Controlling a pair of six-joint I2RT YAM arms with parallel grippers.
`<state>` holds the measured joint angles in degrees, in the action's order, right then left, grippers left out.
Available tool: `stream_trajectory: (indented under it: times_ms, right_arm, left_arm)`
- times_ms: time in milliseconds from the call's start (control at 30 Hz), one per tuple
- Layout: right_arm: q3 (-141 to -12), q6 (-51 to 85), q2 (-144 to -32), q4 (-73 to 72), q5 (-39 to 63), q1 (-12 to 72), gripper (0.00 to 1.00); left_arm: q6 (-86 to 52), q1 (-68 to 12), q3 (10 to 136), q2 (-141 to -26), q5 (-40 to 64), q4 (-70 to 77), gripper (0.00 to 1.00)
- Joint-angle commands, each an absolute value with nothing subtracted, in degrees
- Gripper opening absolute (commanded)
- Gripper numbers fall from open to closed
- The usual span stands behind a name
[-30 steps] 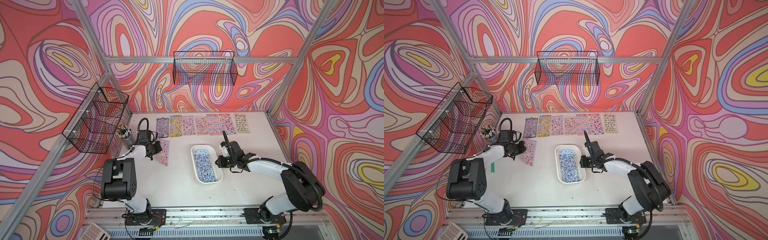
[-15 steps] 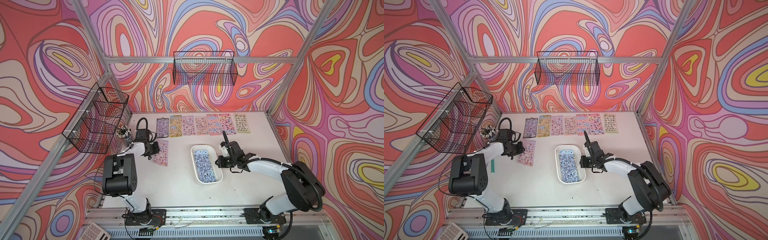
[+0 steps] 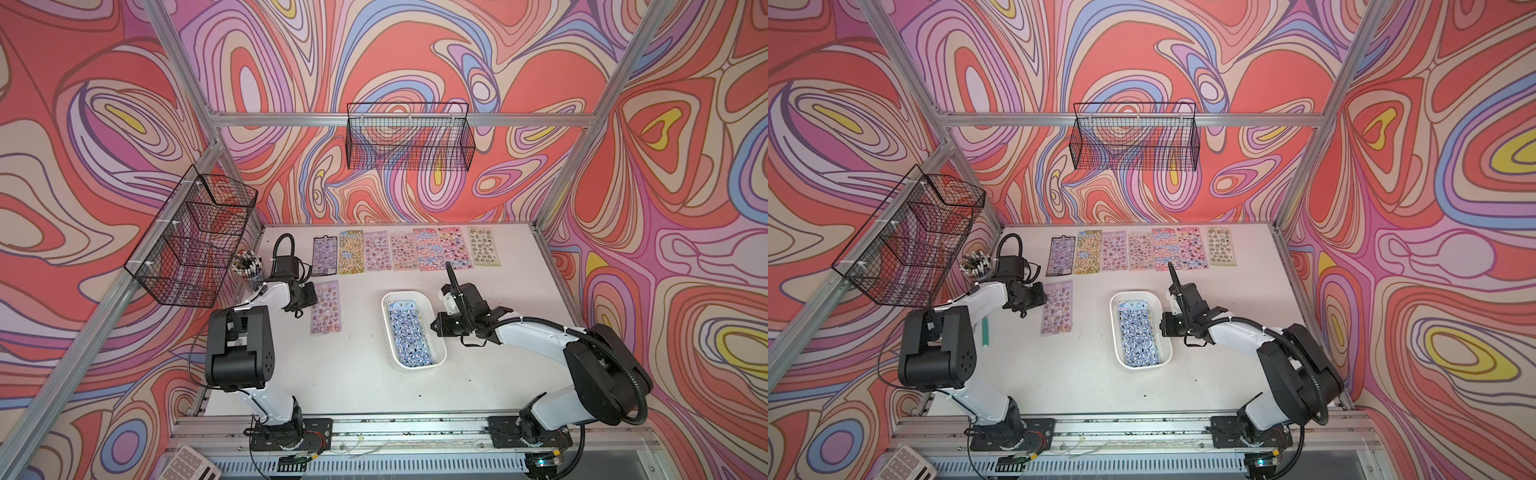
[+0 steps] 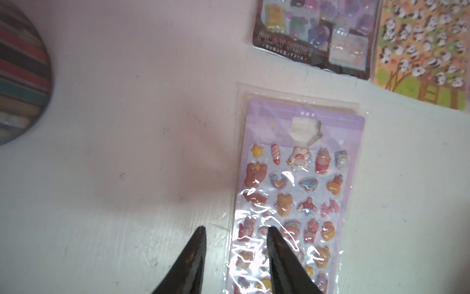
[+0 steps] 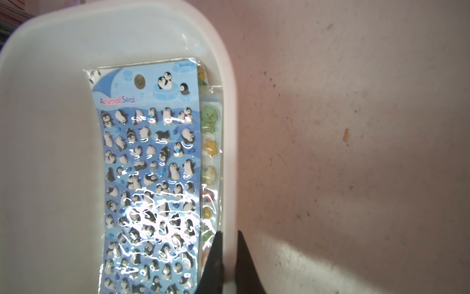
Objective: Take the stickers out of the storage box
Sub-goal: Place the sticker at the center of the board, then pick up the sticker from the storage box.
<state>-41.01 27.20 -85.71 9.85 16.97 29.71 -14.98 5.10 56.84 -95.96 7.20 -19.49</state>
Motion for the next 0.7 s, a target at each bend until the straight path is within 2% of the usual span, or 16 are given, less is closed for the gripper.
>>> stream_trajectory:
  times_ms: [0,300,467,667]
  right_arm:
    - [-40.34,26.34,-84.99,10.81,16.74,29.82,0.0]
    - [-40.88,26.54,-84.23,11.87,15.09,29.81,0.0]
    - [-41.57,26.46,-83.8,14.0,12.57,29.8,0.0]
    - [-42.65,26.18,-82.54,17.43,8.87,29.79,0.0]
  left_arm:
    - [-14.44,5.44,58.48,-92.7,5.13,-21.82,0.44]
    - [-16.9,2.99,64.53,-81.64,12.0,-28.38,0.44]
    - [-18.29,-6.65,66.35,-77.54,8.77,-33.12,0.44]
    - [-25.97,-20.24,65.71,-72.52,4.91,-31.73,0.45]
